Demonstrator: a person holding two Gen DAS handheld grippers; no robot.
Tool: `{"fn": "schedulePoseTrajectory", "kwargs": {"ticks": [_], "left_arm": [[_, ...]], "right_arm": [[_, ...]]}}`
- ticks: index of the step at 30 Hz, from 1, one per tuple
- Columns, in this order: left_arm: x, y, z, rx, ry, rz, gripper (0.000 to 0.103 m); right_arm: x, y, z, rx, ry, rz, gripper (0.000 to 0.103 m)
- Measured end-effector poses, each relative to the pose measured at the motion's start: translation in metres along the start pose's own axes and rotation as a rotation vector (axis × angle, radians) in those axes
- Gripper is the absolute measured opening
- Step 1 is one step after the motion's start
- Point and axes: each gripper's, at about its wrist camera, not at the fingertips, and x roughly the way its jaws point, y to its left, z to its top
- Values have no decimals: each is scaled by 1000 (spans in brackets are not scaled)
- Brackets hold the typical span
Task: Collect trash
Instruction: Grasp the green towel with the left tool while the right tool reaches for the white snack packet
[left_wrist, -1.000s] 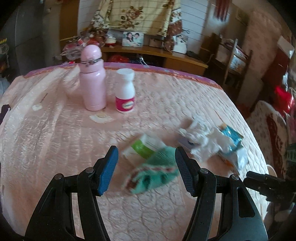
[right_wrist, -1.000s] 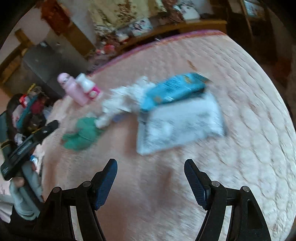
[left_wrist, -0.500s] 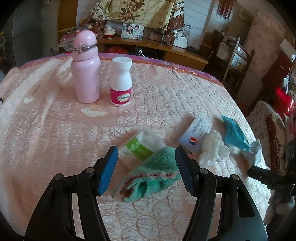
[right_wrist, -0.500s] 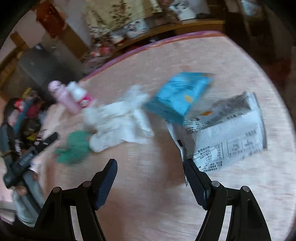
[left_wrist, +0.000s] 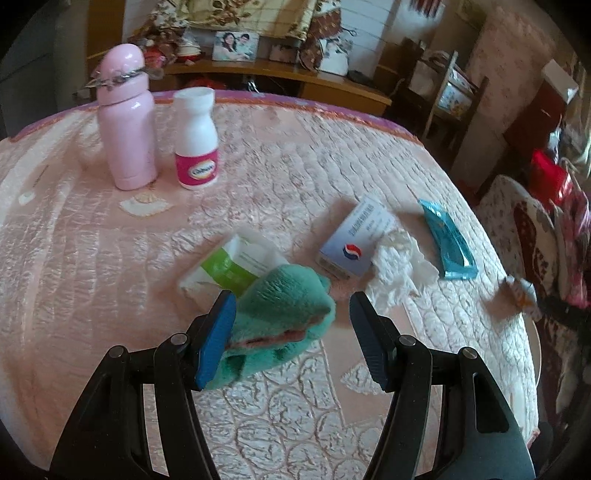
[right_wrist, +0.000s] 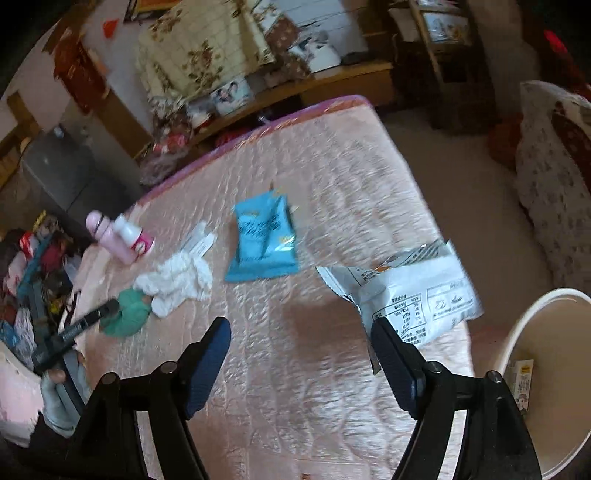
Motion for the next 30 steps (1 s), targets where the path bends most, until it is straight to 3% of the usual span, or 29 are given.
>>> {"fn": "schedulePoseTrajectory", "kwargs": {"ticks": [5, 10, 16, 22, 30], "left_arm": [[4, -2, -3, -4, 8, 0, 63], [4, -4, -5, 3, 9, 9, 63], [8, -10, -6, 28, 9, 18, 63], [8, -7, -6, 8, 3, 8, 63], [4, -6, -8, 3, 6, 0, 63]], "right_arm": [[1, -23, -1, 94, 24, 79, 77], [24, -15, -18, 83, 96, 103, 77], [5, -5, -21, 61, 57, 133, 77], [-21, -40, -3, 145, -23, -58, 85], [32, -86, 17, 254, 81, -202, 85]]}}
